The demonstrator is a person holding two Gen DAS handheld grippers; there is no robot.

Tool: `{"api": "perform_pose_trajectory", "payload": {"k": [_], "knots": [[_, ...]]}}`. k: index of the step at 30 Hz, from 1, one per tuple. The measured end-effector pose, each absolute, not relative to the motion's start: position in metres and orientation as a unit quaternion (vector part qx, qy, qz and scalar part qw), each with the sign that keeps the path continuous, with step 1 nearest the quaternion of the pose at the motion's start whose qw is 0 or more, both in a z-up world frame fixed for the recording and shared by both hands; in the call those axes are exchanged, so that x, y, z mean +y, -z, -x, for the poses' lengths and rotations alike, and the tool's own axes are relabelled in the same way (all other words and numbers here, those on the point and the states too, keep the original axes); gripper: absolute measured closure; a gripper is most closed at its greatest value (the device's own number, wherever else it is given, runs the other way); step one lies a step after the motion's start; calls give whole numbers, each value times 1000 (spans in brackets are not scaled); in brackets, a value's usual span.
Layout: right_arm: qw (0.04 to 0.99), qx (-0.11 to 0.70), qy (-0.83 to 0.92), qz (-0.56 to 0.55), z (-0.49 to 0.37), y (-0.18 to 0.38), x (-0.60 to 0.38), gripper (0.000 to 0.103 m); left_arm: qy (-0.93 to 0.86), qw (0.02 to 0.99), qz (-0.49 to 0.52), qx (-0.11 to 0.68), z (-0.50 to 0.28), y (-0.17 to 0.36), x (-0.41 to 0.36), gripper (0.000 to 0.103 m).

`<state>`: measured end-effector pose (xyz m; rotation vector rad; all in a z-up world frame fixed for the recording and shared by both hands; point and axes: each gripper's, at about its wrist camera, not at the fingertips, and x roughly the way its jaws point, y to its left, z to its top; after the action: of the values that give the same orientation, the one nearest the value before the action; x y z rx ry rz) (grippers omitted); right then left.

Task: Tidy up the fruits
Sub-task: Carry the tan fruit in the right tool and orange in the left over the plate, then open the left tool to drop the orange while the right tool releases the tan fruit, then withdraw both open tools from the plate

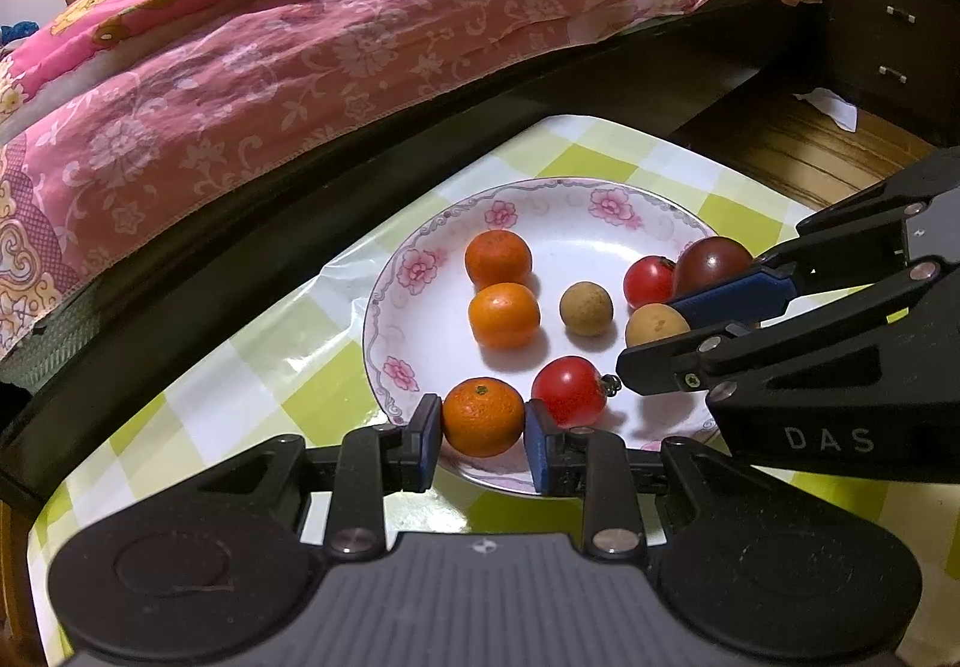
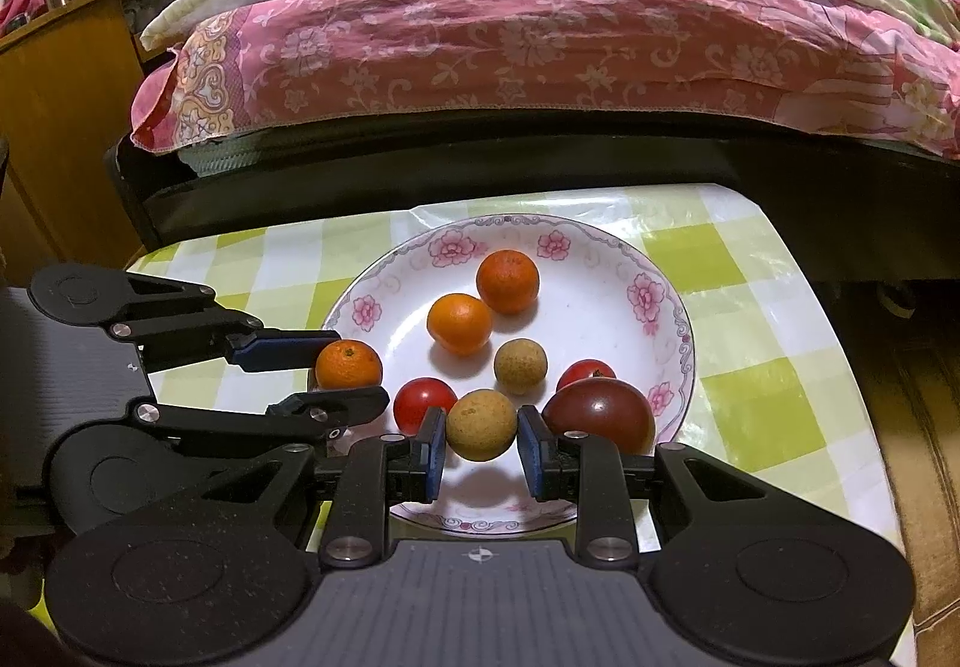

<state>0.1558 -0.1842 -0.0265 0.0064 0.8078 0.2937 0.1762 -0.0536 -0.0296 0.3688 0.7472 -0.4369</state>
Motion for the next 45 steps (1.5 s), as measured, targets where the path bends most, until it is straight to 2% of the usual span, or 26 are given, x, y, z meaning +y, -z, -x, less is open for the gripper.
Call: {"api": "perform_pose_trajectory", "payload": {"k": [17, 29, 45], "knots": [[909, 390, -142, -15, -155, 25, -187, 78, 207, 894, -173, 358, -178, 28, -53, 64], [912, 383, -143, -16, -150, 21, -186, 74, 203, 899, -165, 351, -175, 20, -48, 61], [915, 376, -142, -14, -140, 15, -187, 72, 193, 902, -156, 353, -166, 14, -42, 51]]}}
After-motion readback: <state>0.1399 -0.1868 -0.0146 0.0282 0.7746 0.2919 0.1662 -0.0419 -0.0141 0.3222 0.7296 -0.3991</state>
